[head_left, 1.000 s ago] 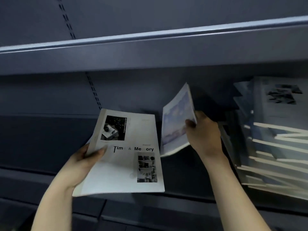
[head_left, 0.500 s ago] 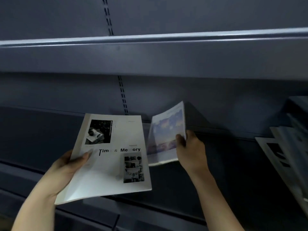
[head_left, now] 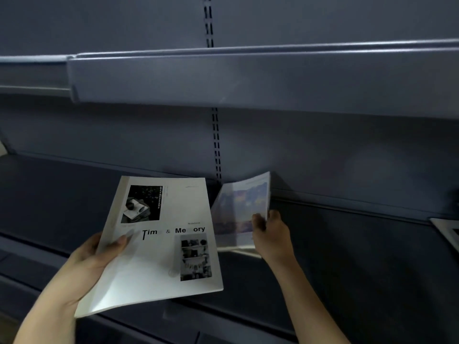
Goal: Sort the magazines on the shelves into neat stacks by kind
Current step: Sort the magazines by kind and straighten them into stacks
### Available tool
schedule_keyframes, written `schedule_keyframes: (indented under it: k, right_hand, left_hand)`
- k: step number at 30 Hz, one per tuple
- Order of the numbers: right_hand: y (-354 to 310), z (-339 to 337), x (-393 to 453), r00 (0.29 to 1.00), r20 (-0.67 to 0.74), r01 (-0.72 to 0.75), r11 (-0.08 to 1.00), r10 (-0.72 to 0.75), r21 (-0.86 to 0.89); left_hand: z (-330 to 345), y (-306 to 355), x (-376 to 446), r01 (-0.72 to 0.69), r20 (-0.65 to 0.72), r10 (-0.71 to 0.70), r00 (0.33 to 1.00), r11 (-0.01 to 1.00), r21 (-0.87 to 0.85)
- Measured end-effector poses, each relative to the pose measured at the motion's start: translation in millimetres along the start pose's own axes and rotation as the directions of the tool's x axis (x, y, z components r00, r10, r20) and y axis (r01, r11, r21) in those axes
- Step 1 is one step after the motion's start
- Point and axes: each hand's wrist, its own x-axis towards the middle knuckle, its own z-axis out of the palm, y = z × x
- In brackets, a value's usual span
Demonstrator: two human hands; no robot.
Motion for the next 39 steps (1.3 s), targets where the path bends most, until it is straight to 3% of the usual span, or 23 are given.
schedule_keyframes:
  k: [8, 12, 15, 19, 25, 29, 34, 39]
  right_hand:
    - [4.2, 16.4, 8.2, 0.992, -0.053, -0.122, 0.987, 0.117, -0.102]
    - [0.8, 21.2, 7.3, 0.989, -0.104, -0.127, 0.95, 0.101, -0.285]
    - [-2.3, 24.1, 8.5, 0.985, -0.147, -0.148, 0.869, 0.088, -0.472]
    - [-5.4, 22.6, 10.5, 0.983, -0.152, -0.174, 0.785, 0.103, -0.595]
    - [-2.1, 12.5, 12.0, 0.987, -0.124, -0.163, 0.695, 0.106, -0.7]
    - [4.0, -11.7, 7.8, 0.994, -0.11, -0.091, 0.659, 0.012, -0.747]
    - [28.1, -57.5, -1.2, 0.996, -0.073, -0.023, 0.69, -0.043, -0.724]
    - [58.4, -108.5, -17.2, 0.996, -0.074, -0.011, 0.709, -0.058, -0.705]
  left_hand:
    - [-9.1, -2.1, 16.6, 0.027, 0.093, -0.024, 0.995, 0.999, -0.025]
    - [-8.1, -3.6, 23.0, 0.002, 0.112, -0.001, 0.994, 1.0, -0.006]
    - [-5.9, -6.0, 24.2, -0.013, 0.108, 0.012, 0.994, 1.0, 0.005]
    - [-4.1, -4.3, 23.1, -0.019, 0.114, 0.019, 0.993, 1.0, -0.004]
    - [-0.5, -3.8, 25.5, -0.05, 0.2, 0.049, 0.979, 0.999, 0.002]
    - [18.1, 1.0, 25.3, -0.07, 0.218, 0.061, 0.974, 0.997, 0.032]
    - [69.0, 8.1, 24.9, -0.143, 0.316, 0.101, 0.943, 0.983, 0.113]
    - [142.0, 12.0, 16.3, -0.094, 0.341, 0.057, 0.938, 0.991, 0.094]
